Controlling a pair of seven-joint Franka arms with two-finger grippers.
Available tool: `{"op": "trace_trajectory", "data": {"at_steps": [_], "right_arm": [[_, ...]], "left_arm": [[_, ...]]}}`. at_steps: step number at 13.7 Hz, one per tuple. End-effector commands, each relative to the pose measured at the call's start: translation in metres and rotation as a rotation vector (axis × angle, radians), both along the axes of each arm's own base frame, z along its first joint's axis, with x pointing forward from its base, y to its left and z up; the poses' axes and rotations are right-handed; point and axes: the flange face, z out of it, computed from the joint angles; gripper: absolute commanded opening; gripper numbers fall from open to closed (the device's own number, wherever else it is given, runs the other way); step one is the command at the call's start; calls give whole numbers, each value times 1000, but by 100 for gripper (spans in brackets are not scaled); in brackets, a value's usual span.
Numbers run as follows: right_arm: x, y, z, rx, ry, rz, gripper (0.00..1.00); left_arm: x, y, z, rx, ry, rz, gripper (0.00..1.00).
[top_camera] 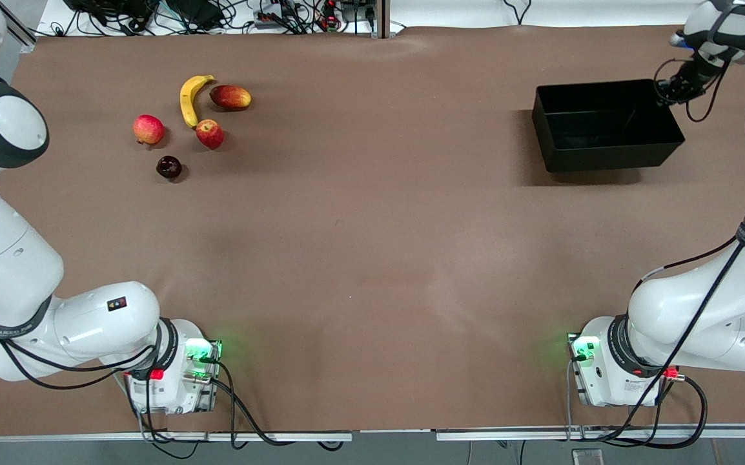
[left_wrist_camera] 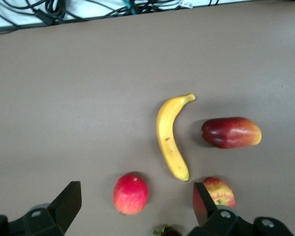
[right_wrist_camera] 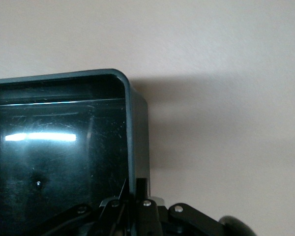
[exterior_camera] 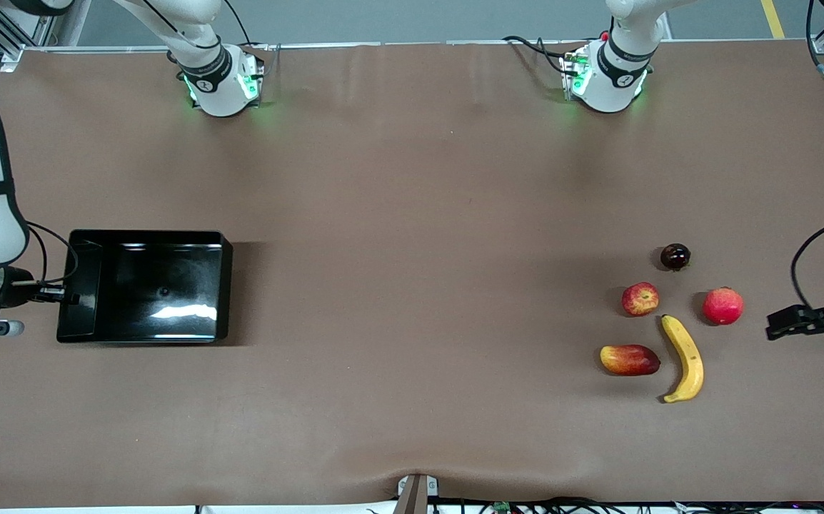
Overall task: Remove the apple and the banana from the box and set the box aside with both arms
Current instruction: 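Release the tray and raise the right gripper while the left gripper withdraws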
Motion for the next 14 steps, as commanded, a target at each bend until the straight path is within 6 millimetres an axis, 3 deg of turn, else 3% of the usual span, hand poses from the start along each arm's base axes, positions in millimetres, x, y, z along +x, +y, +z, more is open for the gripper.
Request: {"op": "trace_trajectory", "data": {"at_steps": [1,2,3,4,5,7,9,10,11,12,14], "right_arm": [[-10,-16,-6,60,-8,0,0],[-9,-15,-16,74,-8,-8,0],[-10,-16,-24,77,-2,-11,18],[-11,-17,-33,84,9,-18,86],[-13,-18,-34,91,14,-22,100],[-10,-20,-26,84,9,-12,100],[6,-16,-6,70,-44,43,100],[18,-17,8,57,-84,77,100],[44,-3,41,29,-152,140,100],[57,9,58,11,-180,166,100],[70,10,86,-25,-229,186,100]], "left_arm": [[-23,3,29,-2,48,-4,100],[-29,2,43,4,42,6,100],[-33,0,52,6,41,6,100],[-38,0,59,-2,47,13,100],[-43,-1,70,-10,42,19,100],[-53,-2,84,-15,55,26,100],[-60,-5,93,-29,68,58,100],[-64,-6,101,-50,57,90,100],[-67,-10,108,-60,59,123,100],[-72,-13,114,-61,63,152,100],[-75,-21,120,-62,65,169,100]]}}
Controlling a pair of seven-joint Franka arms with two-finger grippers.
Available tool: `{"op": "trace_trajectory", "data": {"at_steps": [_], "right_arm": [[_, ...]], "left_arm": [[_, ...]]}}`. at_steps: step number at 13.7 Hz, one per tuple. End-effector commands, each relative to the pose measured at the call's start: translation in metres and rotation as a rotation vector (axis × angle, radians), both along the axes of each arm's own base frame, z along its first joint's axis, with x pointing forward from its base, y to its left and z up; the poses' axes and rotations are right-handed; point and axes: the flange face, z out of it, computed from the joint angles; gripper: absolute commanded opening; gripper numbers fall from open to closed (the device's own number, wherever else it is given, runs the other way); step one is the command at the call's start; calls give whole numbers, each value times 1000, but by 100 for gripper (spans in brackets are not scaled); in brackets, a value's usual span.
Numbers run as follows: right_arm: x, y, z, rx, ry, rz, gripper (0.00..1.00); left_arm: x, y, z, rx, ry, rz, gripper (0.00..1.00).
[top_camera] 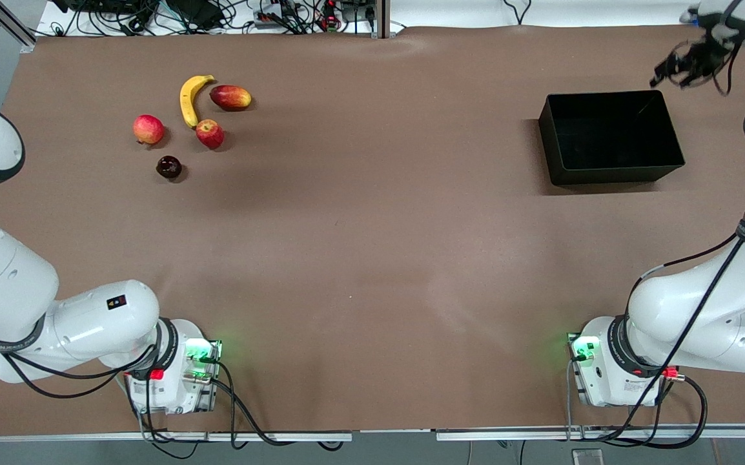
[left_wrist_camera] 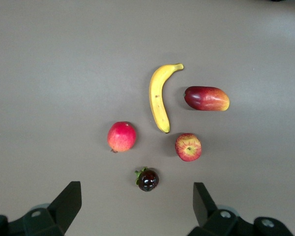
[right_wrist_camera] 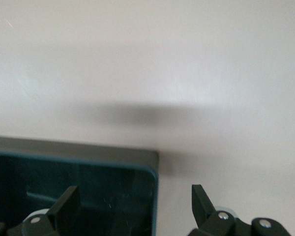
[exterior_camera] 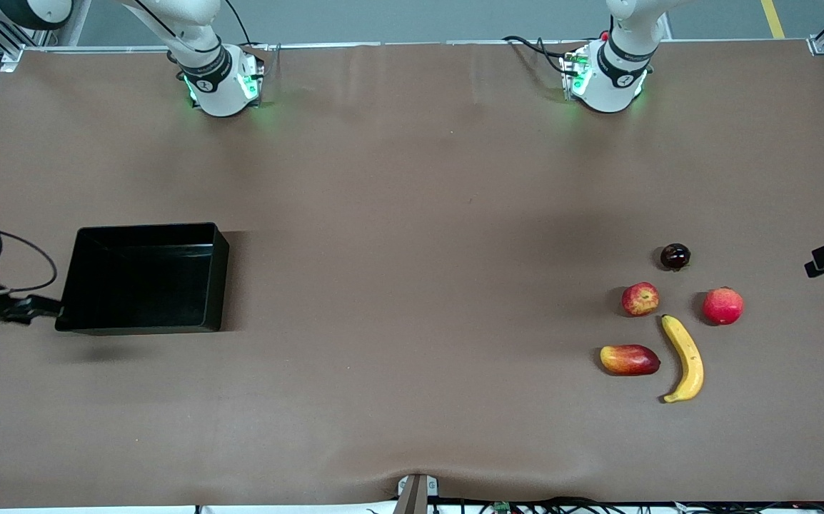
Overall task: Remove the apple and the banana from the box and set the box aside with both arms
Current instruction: 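Release the tray and raise the right gripper while the left gripper withdraws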
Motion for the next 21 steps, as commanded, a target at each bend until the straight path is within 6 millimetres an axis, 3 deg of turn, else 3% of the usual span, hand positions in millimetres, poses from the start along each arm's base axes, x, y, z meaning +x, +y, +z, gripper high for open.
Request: {"op": "trace_trajectory", "data": {"at_steps": [1,3,5,6,7,9,11,14,16,19,21], "right_arm": [[24,9,44,-34,-78,48,100],[42,47,94,-47,-132,105,100],[39,86,111,-16,-81,150,100],[40,106,129,-17,-93,122,100],[36,113,139,-12,-82,72,100],[23,133,160,-5,-9,31,100],[3,145,195,10,40,-72,100],[-30,156,231,-17,99,-70,100],[-56,176,257,-44,87,-44,100],[-87,181,275,-69,125,-108,100],[-102,181,291,-73,110,-109,100]], "left_arm": [[-13,-10,11,-13,9,25,100],[-19,-12,19,-9,18,32,100],[-22,-17,24,-5,13,34,100],[-21,-21,24,0,12,16,100],[-21,-29,26,9,12,3,100],[-23,-23,26,41,18,19,100],[-29,-28,30,39,19,26,100],[-49,-42,35,48,35,75,100],[-57,-54,33,45,46,96,100],[-66,-61,31,41,51,111,100],[-65,-49,36,26,22,138,100]]}}
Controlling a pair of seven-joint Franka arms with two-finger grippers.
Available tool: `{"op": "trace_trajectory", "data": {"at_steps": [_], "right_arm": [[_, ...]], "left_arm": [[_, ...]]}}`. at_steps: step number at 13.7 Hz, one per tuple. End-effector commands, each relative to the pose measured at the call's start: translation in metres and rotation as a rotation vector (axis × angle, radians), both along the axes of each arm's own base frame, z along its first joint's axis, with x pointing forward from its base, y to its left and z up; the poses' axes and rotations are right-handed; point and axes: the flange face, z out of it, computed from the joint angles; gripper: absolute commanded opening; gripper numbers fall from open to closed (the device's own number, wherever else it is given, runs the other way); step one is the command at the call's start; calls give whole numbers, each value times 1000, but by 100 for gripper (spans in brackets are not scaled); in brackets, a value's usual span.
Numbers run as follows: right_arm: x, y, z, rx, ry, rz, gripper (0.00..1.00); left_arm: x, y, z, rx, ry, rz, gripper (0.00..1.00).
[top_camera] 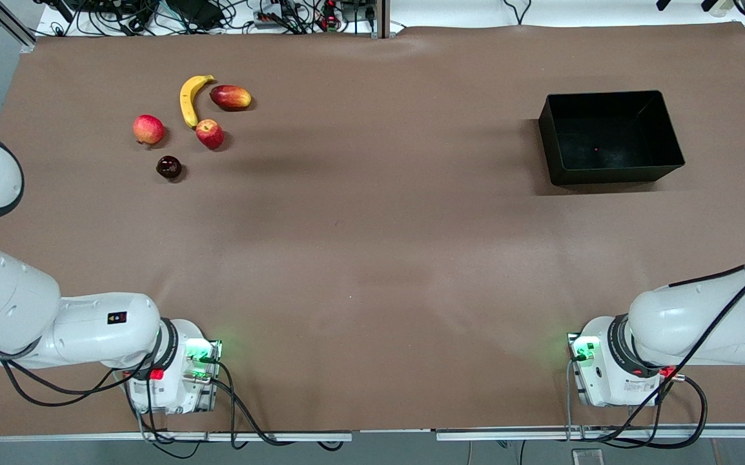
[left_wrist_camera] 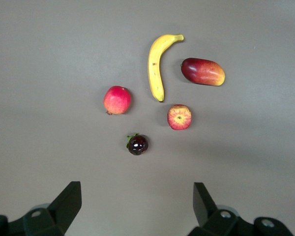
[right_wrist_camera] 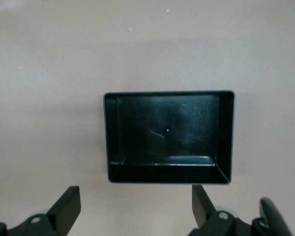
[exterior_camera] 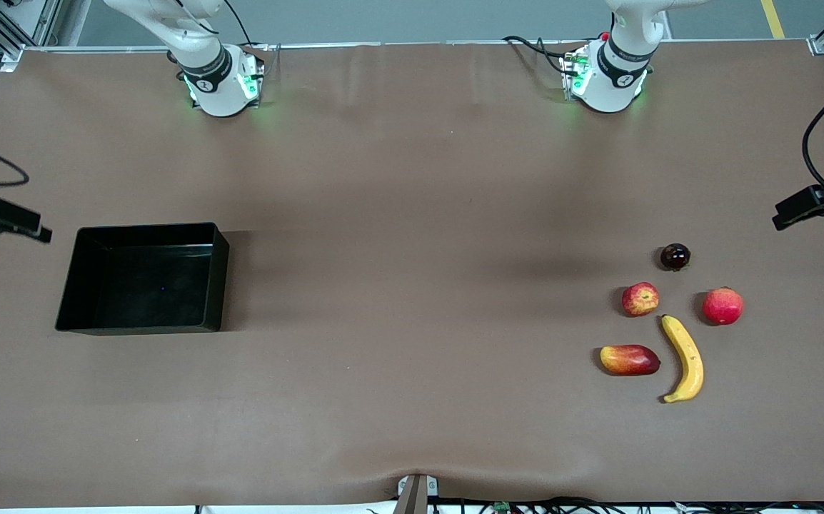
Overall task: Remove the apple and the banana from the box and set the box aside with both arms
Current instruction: 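Release the tray and raise the right gripper while the left gripper withdraws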
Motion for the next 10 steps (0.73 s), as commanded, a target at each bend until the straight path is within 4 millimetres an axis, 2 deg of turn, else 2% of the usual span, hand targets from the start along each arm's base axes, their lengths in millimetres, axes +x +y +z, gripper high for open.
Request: {"op": "trace_trajectory", "data": {"at_steps": [1,3,5,7,10], "right_arm": [[-30,-1,11,-19,9,-24,100],[-43,1,14,-22,5,-24,100],[-62,-1,31,-24,-17,-32,100],[-75,2,33,-25,-31,-30,100],[-72,6,34,-58,-40,-7,100]], "left_arm": [[-10,14,9,-31,-38,36,100],[-20,12,11,-32,-47,34,100],[-31,3,11,-42,-57,20,100],[-36,-4,14,-64,-71,12,100],[-51,-19,15,-67,-89,-14,100]]}}
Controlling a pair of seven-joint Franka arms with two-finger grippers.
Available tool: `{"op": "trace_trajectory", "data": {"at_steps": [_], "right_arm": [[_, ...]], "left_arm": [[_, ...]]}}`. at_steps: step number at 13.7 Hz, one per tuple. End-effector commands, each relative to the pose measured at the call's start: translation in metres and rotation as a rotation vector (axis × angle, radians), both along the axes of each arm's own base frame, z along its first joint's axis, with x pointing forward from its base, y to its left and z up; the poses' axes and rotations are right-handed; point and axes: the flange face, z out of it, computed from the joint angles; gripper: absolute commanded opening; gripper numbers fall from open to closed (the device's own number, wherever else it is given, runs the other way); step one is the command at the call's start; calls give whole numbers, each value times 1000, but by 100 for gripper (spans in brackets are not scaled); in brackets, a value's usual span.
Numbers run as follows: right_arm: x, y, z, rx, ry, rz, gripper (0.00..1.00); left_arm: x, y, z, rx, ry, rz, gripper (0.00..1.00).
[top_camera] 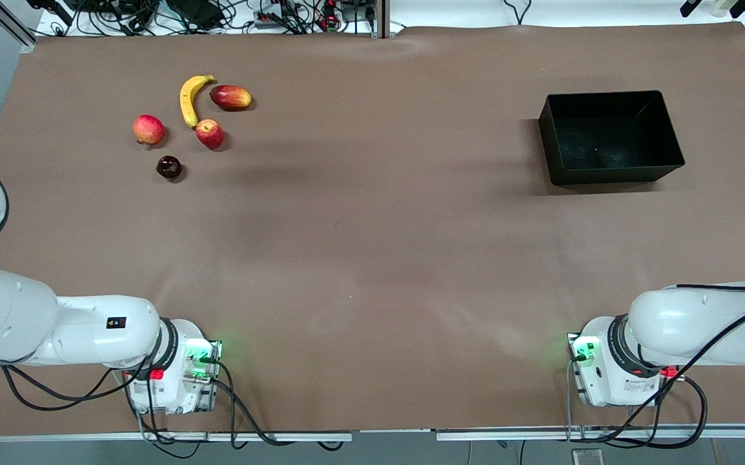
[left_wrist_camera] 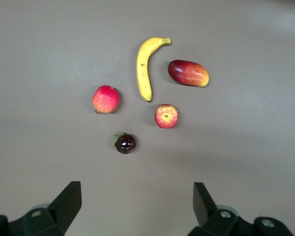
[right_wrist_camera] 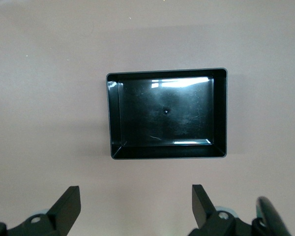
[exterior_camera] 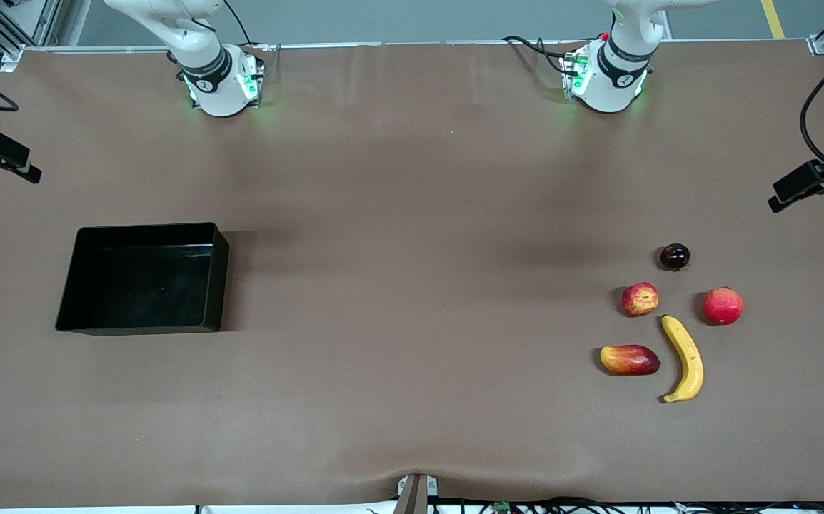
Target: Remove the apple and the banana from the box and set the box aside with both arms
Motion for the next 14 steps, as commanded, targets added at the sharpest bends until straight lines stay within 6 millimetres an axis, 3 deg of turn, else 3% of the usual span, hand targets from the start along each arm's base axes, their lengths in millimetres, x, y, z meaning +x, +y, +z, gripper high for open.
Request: {"op": "trace_trajectory", "data": {"at_steps": [1,6,14], "right_arm": [[-5,6,-1,-74,-5,17,100],[-3,34,1,-93,-9,75,100],[-2,35,-1,-79,-5,74,100]], "left_arm": [[-21,-10,0,-22,-32,-14,100],[-31,-37,3,-48,-33,-33,100],[-39,-53,6,-49,-13,-27,100]]}}
